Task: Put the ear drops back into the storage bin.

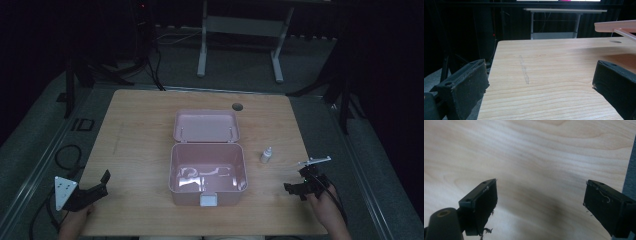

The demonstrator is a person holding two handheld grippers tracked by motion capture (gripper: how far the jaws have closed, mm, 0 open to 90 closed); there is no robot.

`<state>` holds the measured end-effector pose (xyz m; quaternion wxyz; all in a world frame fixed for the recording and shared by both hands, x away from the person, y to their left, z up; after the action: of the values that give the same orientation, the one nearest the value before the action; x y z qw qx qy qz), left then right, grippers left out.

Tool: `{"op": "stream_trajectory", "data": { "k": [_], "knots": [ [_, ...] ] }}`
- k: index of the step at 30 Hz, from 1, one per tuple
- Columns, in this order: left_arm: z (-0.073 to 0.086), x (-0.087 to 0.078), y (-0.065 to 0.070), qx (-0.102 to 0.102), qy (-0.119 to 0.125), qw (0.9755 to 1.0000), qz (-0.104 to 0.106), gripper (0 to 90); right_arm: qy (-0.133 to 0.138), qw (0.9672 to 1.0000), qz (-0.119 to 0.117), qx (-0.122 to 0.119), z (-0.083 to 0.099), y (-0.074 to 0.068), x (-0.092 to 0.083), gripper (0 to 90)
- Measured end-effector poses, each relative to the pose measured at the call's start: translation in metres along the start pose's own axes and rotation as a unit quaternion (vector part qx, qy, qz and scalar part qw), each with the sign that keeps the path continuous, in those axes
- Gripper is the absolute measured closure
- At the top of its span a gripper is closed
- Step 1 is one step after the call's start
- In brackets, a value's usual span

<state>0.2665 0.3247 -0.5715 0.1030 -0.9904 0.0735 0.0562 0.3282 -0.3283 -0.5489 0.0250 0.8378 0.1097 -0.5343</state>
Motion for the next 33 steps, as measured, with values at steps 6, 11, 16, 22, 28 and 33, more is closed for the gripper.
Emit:
{"op": "stream_trajectory", "data": {
  "k": [6, 11, 16, 22, 28, 33],
  "knots": [
    [0.0, 0.0, 0.0, 0.0, 0.0, 1.0, 0.0, 0.4, -0.06, 0.998, -0.007, -0.018, 0.003, -0.001, -0.004, 11.6],
    [0.0, 0.0, 0.0, -0.001, 0.0, 1.0, 0.0, 0.4, -0.118, 0.9924, -0.019, -0.03, 0.008, -0.003, -0.007, 13.0],
    [0.0, 0.0, 0.0, 0.0, 0.0, 1.0, -0.001, 0.4, -0.188, 0.9804, -0.014, -0.058, 0.02, -0.003, -0.009, 13.8],
    [0.0, 0.0, 0.0, -0.001, 0.0, 1.0, 0.0, 0.4, -0.219, 0.9737, -0.006, -0.064, 0.022, -0.001, -0.015, 14.6],
    [0.0, 0.0, 0.0, -0.001, 0.0, 1.0, 0.001, 0.4, -0.213, 0.975, -0.033, -0.054, 0.013, 0.002, -0.012, 12.1],
    [0.0, 0.0, 0.0, -0.002, -0.001, 1.0, 0.001, 0.4, -0.236, 0.9689, -0.024, -0.07, 0.009, 0.004, -0.001, 11.4]
  ]
}}
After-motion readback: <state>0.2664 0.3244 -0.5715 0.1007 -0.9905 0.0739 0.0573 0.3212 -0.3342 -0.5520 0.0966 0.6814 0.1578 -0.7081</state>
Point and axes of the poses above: each handheld gripper's, and its own axes: x roughly forward along the jaws, z roughly out of its underside, y roughly to its right, the point moved 5 cm from there along x, roughly forward along the jaws, and after that the axes turned 12 degrees about x, right-handed, at the moved point
